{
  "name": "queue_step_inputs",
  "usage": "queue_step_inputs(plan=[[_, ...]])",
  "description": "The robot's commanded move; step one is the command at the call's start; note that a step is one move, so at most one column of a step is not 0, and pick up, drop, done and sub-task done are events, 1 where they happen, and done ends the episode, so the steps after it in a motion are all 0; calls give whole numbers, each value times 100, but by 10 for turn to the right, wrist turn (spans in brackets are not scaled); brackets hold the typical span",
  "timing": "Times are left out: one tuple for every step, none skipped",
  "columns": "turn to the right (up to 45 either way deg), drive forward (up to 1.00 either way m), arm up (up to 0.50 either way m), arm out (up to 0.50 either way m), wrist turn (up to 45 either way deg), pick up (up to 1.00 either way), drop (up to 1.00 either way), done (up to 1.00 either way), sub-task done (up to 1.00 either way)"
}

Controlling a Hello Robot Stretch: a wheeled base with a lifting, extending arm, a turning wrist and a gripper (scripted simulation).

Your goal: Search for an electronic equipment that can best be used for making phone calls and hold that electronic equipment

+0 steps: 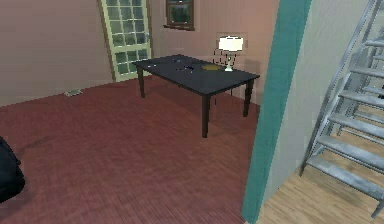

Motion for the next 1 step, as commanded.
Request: queue_step_inputs(plan=[[0, 0, 0, 42, 0, 0, 0, 0, 0]])
